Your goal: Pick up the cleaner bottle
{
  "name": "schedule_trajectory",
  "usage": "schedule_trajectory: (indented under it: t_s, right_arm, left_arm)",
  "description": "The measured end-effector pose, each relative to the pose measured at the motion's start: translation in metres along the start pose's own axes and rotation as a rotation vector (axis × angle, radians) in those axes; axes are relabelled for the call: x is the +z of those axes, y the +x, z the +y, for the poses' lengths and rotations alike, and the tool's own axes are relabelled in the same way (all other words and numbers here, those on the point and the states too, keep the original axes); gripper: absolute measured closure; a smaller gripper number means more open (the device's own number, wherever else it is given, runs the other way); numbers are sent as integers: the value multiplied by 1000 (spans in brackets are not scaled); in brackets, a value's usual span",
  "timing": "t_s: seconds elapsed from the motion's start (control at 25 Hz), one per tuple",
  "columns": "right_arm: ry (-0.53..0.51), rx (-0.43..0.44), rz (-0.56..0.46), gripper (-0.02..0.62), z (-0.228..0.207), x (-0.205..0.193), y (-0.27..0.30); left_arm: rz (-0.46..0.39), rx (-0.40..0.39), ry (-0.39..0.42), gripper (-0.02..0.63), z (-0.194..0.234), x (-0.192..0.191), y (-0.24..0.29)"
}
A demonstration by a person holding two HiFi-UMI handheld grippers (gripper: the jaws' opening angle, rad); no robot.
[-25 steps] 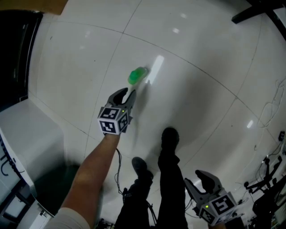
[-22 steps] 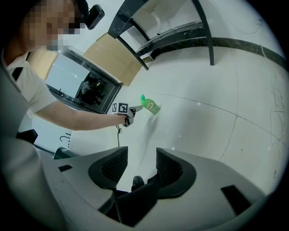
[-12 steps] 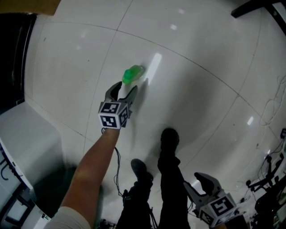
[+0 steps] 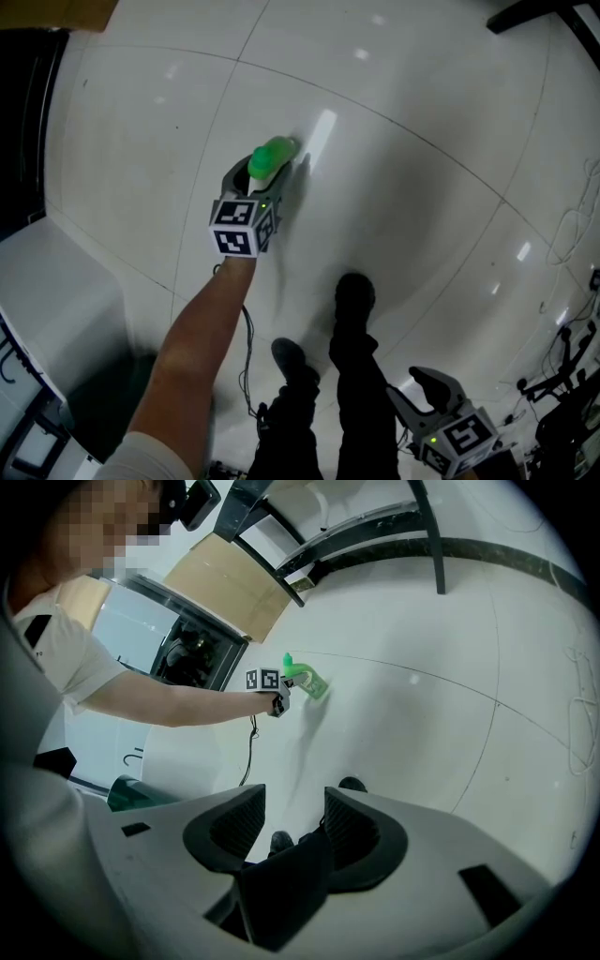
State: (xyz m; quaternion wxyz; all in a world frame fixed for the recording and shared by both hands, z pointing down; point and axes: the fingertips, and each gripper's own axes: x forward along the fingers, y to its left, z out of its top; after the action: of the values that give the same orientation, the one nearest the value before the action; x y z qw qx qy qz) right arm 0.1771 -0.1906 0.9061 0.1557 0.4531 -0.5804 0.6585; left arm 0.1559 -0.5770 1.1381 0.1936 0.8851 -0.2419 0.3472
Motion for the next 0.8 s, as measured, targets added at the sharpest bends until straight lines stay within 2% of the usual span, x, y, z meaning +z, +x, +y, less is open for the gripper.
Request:
schedule_trajectory:
  t_s: [0.8]
  right_arm:
    - [20, -15, -2, 393, -13, -9, 7]
  left_arm:
    - [-54, -3, 125, 318, 1, 15, 28]
